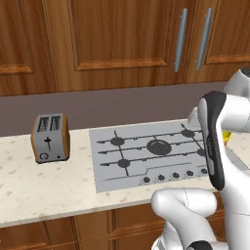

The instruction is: Pick the cup and bowl from the counter and place them on the counter next to the sink.

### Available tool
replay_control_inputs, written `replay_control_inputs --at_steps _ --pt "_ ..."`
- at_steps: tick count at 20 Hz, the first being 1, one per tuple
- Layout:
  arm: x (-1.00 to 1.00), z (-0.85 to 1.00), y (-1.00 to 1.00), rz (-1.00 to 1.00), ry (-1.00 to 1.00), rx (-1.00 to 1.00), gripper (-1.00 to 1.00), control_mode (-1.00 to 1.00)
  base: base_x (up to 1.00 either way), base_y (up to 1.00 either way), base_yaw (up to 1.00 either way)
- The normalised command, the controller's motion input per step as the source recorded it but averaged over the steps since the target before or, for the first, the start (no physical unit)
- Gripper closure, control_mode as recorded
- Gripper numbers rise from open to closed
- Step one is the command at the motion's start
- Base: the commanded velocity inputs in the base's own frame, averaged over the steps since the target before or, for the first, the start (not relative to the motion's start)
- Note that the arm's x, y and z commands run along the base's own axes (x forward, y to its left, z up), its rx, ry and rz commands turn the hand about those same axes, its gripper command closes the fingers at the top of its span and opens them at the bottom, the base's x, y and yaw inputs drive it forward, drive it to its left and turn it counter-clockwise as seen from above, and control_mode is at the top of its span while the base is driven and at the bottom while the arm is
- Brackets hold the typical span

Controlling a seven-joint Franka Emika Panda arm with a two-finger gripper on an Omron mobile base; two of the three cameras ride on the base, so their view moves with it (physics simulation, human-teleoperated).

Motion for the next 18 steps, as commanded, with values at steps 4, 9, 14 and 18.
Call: replay_control_inputs --at_steps 4,9,14,18 --pt "-0.01 0.00 0.68 0.02 0.00 0.01 1.00 -1.00 0.00 0.00 0.00" --pt "0.00 0.00 0.50 0.07 0.00 0.08 1.00 -1.00 0.00 0.00 0.00" --pt "0.00 0.00 0.28 0.12 0.00 0.13 1.00 -1.00 0.00 0.00 0.00" --pt "0.00 0.00 0.25 0.14 0.00 0.13 1.00 -1.00 0.00 0.00 0.00"
